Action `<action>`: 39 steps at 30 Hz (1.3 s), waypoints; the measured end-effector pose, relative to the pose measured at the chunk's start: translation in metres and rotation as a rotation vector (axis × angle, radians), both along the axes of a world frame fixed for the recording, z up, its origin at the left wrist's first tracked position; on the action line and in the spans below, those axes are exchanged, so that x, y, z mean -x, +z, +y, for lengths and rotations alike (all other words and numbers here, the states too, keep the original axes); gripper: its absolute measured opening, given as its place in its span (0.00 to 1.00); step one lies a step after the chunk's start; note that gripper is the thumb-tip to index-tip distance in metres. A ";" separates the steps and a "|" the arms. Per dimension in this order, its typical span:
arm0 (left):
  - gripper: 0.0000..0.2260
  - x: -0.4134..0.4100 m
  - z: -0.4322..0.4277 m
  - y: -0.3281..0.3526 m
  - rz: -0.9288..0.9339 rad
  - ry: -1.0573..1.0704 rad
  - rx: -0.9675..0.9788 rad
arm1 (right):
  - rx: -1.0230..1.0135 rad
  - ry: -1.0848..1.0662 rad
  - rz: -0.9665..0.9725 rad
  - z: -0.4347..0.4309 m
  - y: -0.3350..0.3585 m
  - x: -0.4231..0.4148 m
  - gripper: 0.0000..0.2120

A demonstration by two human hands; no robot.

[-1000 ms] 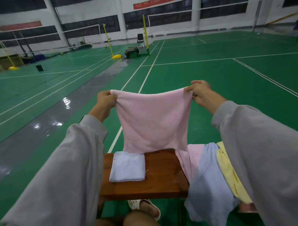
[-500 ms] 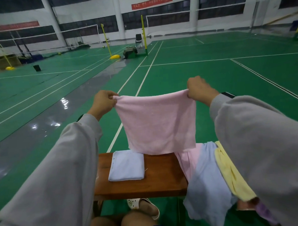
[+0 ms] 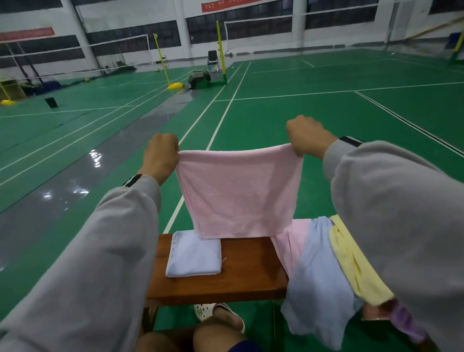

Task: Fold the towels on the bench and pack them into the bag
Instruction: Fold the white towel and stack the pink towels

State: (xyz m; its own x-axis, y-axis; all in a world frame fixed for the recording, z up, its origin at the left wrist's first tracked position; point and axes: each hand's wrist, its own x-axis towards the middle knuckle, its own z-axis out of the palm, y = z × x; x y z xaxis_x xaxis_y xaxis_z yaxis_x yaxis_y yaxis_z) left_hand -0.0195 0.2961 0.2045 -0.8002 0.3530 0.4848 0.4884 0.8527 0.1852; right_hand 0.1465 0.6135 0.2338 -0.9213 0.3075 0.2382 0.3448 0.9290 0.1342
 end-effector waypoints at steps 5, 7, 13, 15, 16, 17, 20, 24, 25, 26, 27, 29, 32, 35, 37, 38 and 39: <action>0.11 -0.006 -0.002 0.000 0.026 -0.038 -0.051 | 0.127 -0.072 0.000 0.007 -0.006 -0.005 0.20; 0.12 -0.004 -0.004 -0.003 0.038 -0.042 -0.061 | 0.219 -0.083 0.023 0.011 -0.011 -0.007 0.22; 0.11 -0.004 -0.005 -0.010 0.075 0.003 0.014 | 0.464 -0.085 0.066 0.018 -0.017 -0.011 0.18; 0.11 -0.002 -0.007 -0.011 0.083 0.035 0.023 | 0.658 -0.081 0.121 0.019 -0.019 -0.007 0.16; 0.11 -0.001 -0.008 -0.011 0.090 0.049 0.022 | 0.763 -0.097 0.173 0.020 -0.020 -0.005 0.15; 0.11 0.001 -0.008 -0.011 0.091 0.068 0.018 | 0.855 -0.116 0.232 0.021 -0.022 -0.003 0.15; 0.10 0.004 -0.008 -0.010 0.053 0.087 -0.062 | 1.018 -0.139 0.379 0.030 -0.029 0.001 0.13; 0.08 0.015 -0.008 -0.012 -0.186 0.079 -0.390 | 1.349 -0.159 0.531 0.038 -0.033 0.003 0.11; 0.10 0.017 -0.007 -0.013 -0.269 0.068 -0.550 | 1.465 -0.147 0.584 0.038 -0.032 0.003 0.13; 0.11 0.016 -0.005 -0.013 -0.357 0.047 -0.717 | 1.549 -0.135 0.625 0.039 -0.031 0.004 0.14; 0.10 0.016 -0.003 -0.014 -0.433 0.025 -0.854 | 1.597 -0.127 0.661 0.040 -0.030 0.005 0.14; 0.08 0.014 0.005 -0.014 -0.521 0.003 -0.992 | 1.634 -0.119 0.737 0.043 -0.029 0.010 0.15; 0.04 0.014 0.020 -0.015 -0.514 -0.019 -1.011 | 1.592 -0.121 0.820 0.044 -0.029 0.020 0.10; 0.05 0.020 0.027 -0.017 -0.495 0.004 -1.021 | 1.510 -0.140 0.811 0.041 -0.029 0.024 0.05; 0.07 0.025 0.029 -0.020 -0.500 0.016 -1.027 | 1.510 -0.147 0.810 0.042 -0.033 0.025 0.03; 0.06 0.025 0.030 -0.021 -0.503 0.016 -1.029 | 1.514 -0.149 0.805 0.044 -0.034 0.026 0.04; 0.04 0.025 0.033 -0.022 -0.507 0.010 -1.034 | 1.514 -0.155 0.798 0.047 -0.037 0.028 0.04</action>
State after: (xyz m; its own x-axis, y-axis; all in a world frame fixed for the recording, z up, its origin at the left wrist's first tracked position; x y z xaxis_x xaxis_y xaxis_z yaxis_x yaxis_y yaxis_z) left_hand -0.0445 0.3287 0.1830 -0.9865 -0.0328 0.1607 0.1522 0.1824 0.9714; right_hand 0.1186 0.6605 0.1966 -0.6705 0.7415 0.0234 -0.0229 0.0108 -0.9997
